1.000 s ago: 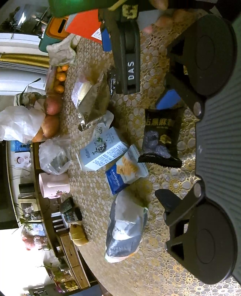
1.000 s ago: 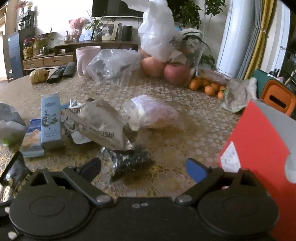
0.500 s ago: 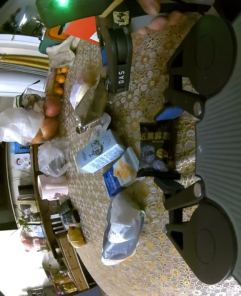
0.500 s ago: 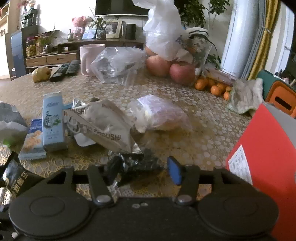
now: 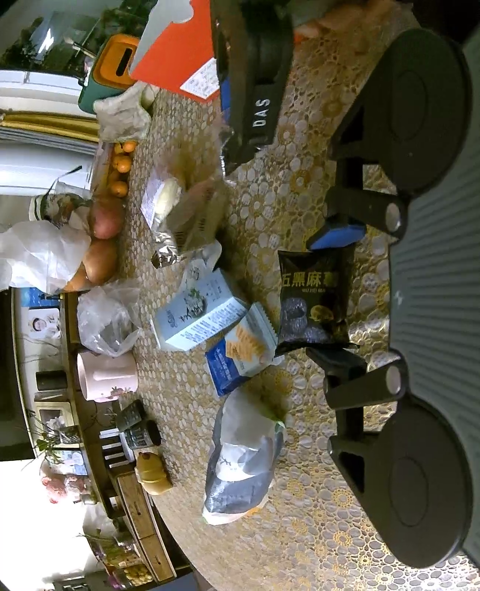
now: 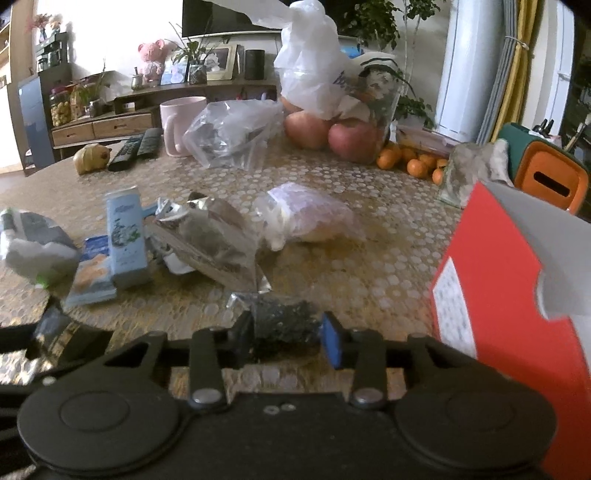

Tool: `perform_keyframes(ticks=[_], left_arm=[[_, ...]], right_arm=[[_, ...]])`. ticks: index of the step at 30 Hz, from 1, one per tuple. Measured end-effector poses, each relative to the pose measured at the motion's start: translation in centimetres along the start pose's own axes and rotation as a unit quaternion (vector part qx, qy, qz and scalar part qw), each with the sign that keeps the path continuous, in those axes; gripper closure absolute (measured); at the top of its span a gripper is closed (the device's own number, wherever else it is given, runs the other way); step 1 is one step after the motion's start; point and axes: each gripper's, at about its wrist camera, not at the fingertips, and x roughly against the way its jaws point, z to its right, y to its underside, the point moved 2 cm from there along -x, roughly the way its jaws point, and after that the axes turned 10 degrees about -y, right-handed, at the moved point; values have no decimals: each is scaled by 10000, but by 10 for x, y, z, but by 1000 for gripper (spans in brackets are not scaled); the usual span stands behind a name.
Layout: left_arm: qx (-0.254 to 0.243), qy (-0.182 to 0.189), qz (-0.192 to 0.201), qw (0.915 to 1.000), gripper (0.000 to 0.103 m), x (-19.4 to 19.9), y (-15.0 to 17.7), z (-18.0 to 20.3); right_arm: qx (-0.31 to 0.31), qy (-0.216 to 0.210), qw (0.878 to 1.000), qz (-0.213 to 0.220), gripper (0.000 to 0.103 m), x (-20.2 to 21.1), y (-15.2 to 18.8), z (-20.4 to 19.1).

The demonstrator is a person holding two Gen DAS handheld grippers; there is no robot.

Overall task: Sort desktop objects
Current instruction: 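Grasp the black snack packet with the left tool while the right tool grasps a dark foil packet, then carry both packets over the open shoebox and release them inside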

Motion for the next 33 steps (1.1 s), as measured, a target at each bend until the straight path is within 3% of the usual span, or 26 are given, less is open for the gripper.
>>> perform_keyframes(ticks=[16, 33], left_arm=[[-106, 155, 548, 9983, 50, 77, -25, 23], [-581, 684, 1104, 9898, 49, 146, -63, 102]], right_arm=[[-138, -130, 9982, 573, 67, 109, -7, 4], [-417, 448, 9915, 1148, 67, 197, -5, 68]])
